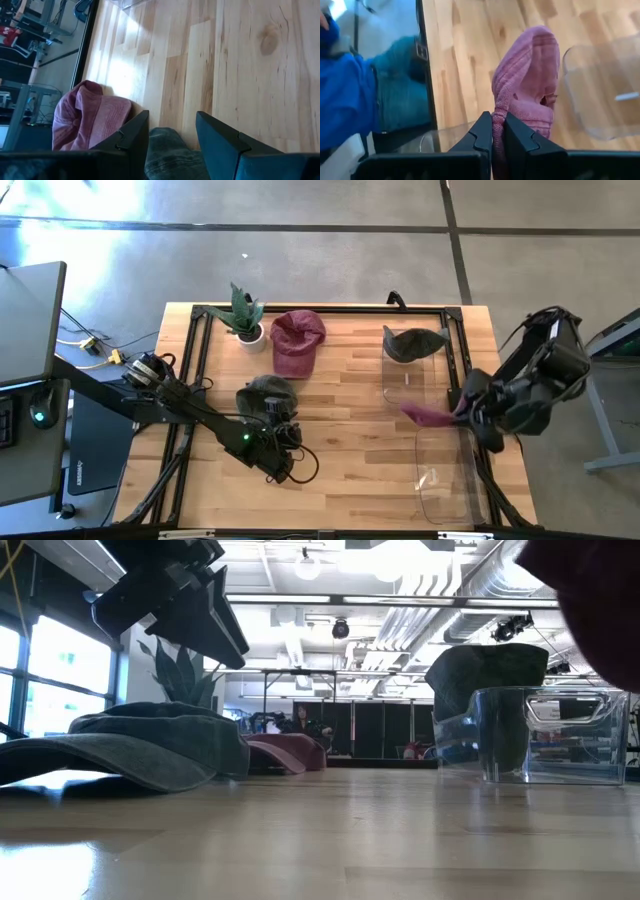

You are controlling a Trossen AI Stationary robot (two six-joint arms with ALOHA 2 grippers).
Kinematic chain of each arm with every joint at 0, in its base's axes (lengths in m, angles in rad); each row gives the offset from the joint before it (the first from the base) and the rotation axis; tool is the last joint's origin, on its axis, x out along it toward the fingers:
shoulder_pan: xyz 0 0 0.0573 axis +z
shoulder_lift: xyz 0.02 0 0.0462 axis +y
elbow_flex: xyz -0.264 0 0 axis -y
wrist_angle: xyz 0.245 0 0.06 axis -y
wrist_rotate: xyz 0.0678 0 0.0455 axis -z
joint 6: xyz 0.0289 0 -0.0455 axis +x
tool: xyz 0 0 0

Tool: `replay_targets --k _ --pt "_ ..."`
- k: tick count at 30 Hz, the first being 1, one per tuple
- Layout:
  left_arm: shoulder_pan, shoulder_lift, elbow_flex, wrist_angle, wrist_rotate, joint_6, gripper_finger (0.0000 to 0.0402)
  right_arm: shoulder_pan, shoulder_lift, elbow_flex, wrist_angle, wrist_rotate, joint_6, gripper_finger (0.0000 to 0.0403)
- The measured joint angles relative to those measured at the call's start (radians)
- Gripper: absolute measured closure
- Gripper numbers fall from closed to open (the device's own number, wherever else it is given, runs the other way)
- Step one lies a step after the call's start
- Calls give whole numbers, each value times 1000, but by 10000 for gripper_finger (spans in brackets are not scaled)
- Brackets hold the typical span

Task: Pick & Place hat
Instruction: Put the bottom red cap into the bottom transparent bin

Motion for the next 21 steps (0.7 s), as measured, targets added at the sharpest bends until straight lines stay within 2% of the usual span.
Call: replay_targets --k 3,6,11,16,21 --pt "0 0 0 0 0 -4 245 35 24 7 -24 5 35 384" --pt "0 0 0 0 0 -4 245 69 52 65 -98 75 52 384" --pt "0 0 0 0 0 -4 245 94 84 159 -98 193 -8 384" --pt "0 0 0 0 4 -4 245 97 105 158 -97 123 50 384" --pt "0 0 0 1 15 -5 245 115 110 40 -101 54 171 384"
